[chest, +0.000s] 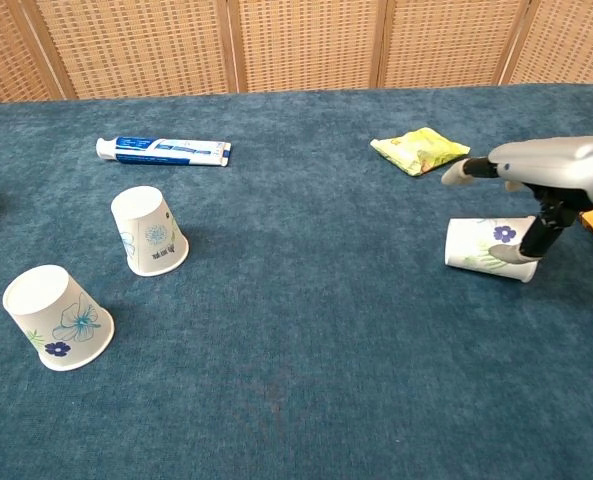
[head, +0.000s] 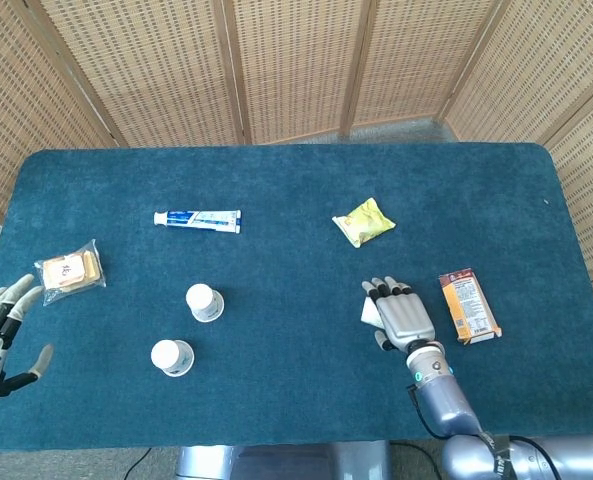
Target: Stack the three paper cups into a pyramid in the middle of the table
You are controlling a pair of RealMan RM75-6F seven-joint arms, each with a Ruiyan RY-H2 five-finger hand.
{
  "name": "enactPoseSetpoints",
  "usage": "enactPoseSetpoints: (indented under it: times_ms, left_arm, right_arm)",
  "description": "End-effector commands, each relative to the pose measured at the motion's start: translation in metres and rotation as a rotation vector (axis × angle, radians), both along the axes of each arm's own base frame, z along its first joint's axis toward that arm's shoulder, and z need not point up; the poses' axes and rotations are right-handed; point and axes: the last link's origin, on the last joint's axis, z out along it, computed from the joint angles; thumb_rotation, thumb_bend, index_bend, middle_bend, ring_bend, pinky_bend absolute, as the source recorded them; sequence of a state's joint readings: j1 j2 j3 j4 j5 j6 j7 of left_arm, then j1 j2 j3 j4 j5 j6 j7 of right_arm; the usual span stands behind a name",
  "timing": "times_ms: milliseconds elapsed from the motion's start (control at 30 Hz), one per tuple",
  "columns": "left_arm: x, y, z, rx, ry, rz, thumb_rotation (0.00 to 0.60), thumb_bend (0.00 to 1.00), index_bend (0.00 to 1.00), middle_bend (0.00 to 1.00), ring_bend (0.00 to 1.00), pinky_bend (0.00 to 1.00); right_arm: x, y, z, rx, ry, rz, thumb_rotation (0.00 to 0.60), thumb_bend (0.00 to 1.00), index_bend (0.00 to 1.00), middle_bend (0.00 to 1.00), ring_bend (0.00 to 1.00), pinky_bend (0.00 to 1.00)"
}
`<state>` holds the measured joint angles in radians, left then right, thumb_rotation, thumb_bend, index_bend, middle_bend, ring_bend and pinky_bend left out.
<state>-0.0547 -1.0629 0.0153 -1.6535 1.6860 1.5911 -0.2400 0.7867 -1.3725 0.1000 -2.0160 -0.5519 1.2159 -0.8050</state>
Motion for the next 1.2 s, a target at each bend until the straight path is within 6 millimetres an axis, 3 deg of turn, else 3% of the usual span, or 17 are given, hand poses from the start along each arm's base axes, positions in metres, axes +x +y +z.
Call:
enactPoseSetpoints:
  times_ms: [33,667,1200]
  left_arm:
    - [0.000,0.001,0.000,-0.003,-0.002,-0.006,0.600,0.47,0.03,0.00,0.00,0.00]
    - [-0.007,-0.001,0.000,-0.010,-0.006,0.013,0.600,0.48,0.03,0.00,0.00,0.00]
    - [-0.005,-0.003,0.004,-0.003,-0.005,0.013,0.600,0.47,0.03,0.00,0.00,0.00]
  right_arm:
    - [0.009,0.004,-0.006,-0.001,0.014,0.005,0.600,0.41,0.00,0.00,0.00,0.15]
    - [0.018,-0.002,-0.044,-0.026,0.159,-0.003,0.600,0.41,0.00,0.00,0.00,0.10]
    - [0.021,-0.006,-0.055,-0.043,0.233,-0.021,0.600,0.42,0.03,0.00,0.00,0.08]
